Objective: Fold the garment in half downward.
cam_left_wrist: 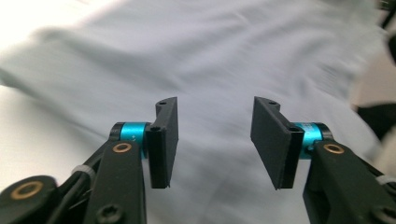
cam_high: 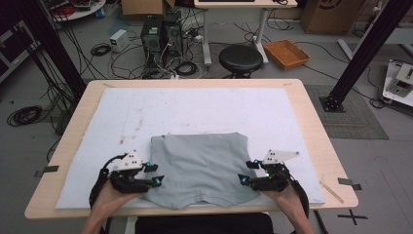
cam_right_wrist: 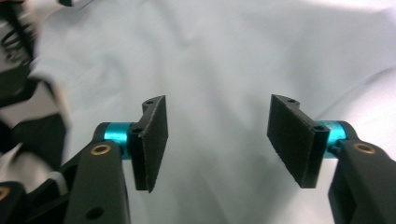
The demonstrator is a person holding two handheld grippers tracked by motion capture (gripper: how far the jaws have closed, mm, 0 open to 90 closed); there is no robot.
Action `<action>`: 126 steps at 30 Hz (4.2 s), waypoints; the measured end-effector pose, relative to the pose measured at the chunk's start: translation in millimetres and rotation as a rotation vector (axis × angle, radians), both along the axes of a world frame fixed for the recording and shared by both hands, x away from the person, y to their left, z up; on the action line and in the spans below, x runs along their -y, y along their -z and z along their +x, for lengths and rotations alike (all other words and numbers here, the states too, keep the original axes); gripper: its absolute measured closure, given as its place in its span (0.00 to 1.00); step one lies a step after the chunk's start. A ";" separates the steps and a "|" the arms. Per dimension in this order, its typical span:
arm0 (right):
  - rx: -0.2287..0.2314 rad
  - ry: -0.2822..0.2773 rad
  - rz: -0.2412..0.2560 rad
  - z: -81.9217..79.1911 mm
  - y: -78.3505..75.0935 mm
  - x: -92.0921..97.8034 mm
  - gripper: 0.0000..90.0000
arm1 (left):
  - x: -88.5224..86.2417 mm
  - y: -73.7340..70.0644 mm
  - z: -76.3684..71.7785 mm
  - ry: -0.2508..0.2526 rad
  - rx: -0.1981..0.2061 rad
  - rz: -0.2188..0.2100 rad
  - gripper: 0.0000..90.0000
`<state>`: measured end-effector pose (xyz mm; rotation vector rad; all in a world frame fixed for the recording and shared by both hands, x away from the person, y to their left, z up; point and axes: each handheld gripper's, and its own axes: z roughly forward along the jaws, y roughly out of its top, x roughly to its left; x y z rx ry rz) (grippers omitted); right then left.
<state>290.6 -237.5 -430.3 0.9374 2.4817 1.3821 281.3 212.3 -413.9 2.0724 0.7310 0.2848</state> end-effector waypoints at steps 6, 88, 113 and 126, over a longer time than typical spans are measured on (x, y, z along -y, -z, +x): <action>0.030 0.123 -0.013 39.1 -8.8 5.2 0.44 | -9.0 -15.3 29.8 -0.075 0.031 -0.027 0.52; -0.034 0.313 -0.125 211.9 -0.1 -6.7 0.91 | -2.0 25.9 189.9 -0.395 -0.053 -0.030 0.91; 0.030 0.338 -0.092 169.4 -28.8 3.7 0.31 | -18.8 -10.3 162.0 -0.359 -0.036 -0.044 0.39; 0.090 0.278 0.016 94.9 -20.3 25.6 0.29 | -42.4 -12.7 96.4 -0.284 0.075 -0.095 0.38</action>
